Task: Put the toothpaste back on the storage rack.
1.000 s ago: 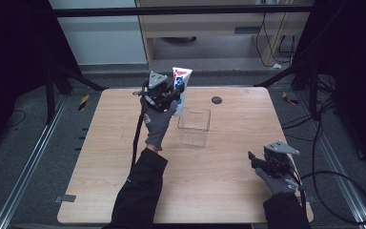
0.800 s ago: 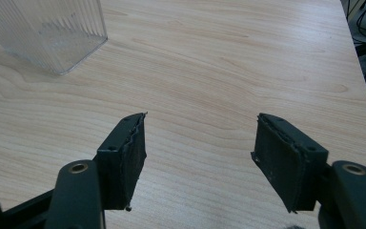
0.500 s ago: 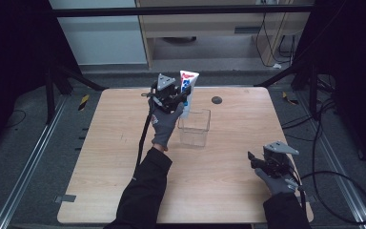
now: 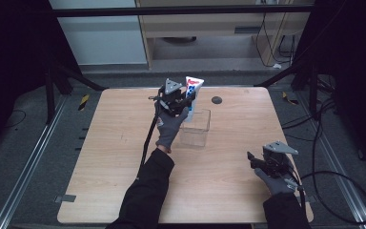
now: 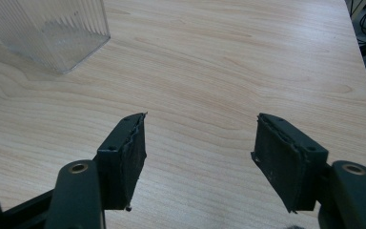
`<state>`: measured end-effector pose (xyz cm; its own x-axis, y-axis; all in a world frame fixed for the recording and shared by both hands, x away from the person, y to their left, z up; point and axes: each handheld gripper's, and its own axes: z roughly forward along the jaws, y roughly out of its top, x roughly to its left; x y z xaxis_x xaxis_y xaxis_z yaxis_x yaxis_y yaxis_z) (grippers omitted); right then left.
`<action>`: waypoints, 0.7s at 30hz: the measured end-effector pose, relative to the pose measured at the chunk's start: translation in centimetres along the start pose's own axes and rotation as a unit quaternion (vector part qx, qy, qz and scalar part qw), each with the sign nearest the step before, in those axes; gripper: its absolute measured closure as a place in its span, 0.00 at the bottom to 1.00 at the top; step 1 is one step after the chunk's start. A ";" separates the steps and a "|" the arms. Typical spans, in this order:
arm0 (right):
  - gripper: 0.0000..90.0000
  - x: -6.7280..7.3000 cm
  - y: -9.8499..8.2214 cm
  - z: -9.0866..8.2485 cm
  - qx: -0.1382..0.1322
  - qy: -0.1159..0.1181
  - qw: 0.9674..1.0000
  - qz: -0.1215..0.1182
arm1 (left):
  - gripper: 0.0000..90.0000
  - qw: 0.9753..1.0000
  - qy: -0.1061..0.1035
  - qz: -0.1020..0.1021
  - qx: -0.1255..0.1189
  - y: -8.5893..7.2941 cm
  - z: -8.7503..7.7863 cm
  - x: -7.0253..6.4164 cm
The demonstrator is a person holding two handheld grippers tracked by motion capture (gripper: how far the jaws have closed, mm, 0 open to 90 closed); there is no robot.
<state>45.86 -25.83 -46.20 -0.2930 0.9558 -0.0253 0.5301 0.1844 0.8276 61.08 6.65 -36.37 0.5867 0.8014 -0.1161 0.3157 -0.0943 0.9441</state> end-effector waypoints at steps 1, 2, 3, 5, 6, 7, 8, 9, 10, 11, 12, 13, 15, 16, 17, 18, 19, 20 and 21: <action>0.39 0.0 0.0 0.1 0.000 -0.001 1.000 -0.002 | 0.81 1.000 0.000 -0.002 0.001 -0.1 0.0 0.0; 0.39 0.0 0.0 0.1 0.002 0.000 1.000 -0.001 | 0.81 1.000 0.000 -0.004 0.000 -0.2 0.0 0.1; 0.39 0.1 0.0 0.1 0.003 0.001 1.000 -0.001 | 0.81 1.000 0.000 -0.004 0.000 -0.2 0.0 0.1; 0.39 0.1 0.0 0.1 0.002 0.002 1.000 -0.001 | 0.81 1.000 0.001 -0.004 0.000 -0.4 0.1 0.1; 0.39 0.1 0.0 0.1 0.001 0.002 1.000 -0.002 | 0.81 1.000 -0.001 -0.005 0.003 -0.6 0.2 0.1; 0.39 0.1 0.0 0.1 0.001 0.002 1.000 -0.002 | 0.81 1.000 -0.001 -0.005 0.003 -0.6 0.2 0.1; 0.39 0.1 0.0 0.1 0.001 0.002 1.000 -0.001 | 0.81 1.000 0.001 -0.004 0.006 -0.9 0.4 0.0; 0.39 0.1 0.0 0.1 0.001 0.002 1.000 -0.002 | 0.81 1.000 -0.001 -0.006 0.006 -1.1 0.5 0.0; 0.39 0.1 0.0 0.1 0.002 0.002 1.000 -0.002 | 0.81 1.000 -0.002 -0.005 0.007 -1.3 0.6 0.0; 0.39 0.1 0.0 0.0 0.002 0.002 1.000 -0.001 | 0.81 1.000 -0.003 -0.004 0.009 -1.4 0.7 -0.1; 0.39 0.1 0.0 0.0 0.002 0.002 1.000 -0.001 | 0.81 1.000 -0.003 -0.004 0.009 -1.4 0.7 -0.1; 0.39 0.1 0.0 0.0 0.002 0.003 1.000 0.000 | 0.81 1.000 -0.002 -0.005 0.009 -1.6 0.8 -0.2; 0.39 0.1 0.0 0.0 0.002 0.003 1.000 0.000 | 0.81 1.000 -0.003 -0.006 0.011 -2.0 1.0 -0.2; 0.39 0.1 0.0 0.0 0.000 0.002 1.000 -0.003 | 0.81 1.000 -0.004 -0.009 0.014 -2.4 1.1 -0.1; 0.39 0.1 0.0 0.0 0.000 0.001 1.000 -0.003 | 0.81 1.000 -0.003 -0.011 0.015 -2.6 1.2 -0.2; 0.39 0.1 0.0 0.0 0.000 0.001 1.000 -0.004 | 0.81 1.000 -0.003 -0.008 0.018 -2.7 1.3 -0.1; 0.39 0.1 0.0 0.0 -0.001 0.001 1.000 -0.003 | 0.81 1.000 -0.002 -0.011 0.020 -3.0 1.4 0.0; 0.39 0.1 0.0 0.0 0.000 0.001 1.000 -0.001 | 0.81 1.000 -0.002 -0.014 0.021 -3.2 1.4 0.0; 0.39 0.1 0.0 0.0 0.000 0.001 1.000 -0.001 | 0.81 1.000 -0.001 -0.015 0.022 -3.3 1.4 0.0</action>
<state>45.84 -25.75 -46.18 -0.2955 0.9550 -0.0259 0.5300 0.1865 0.8273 61.11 6.13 -39.95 0.5784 0.8029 -0.1446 0.3652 -0.0963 0.9259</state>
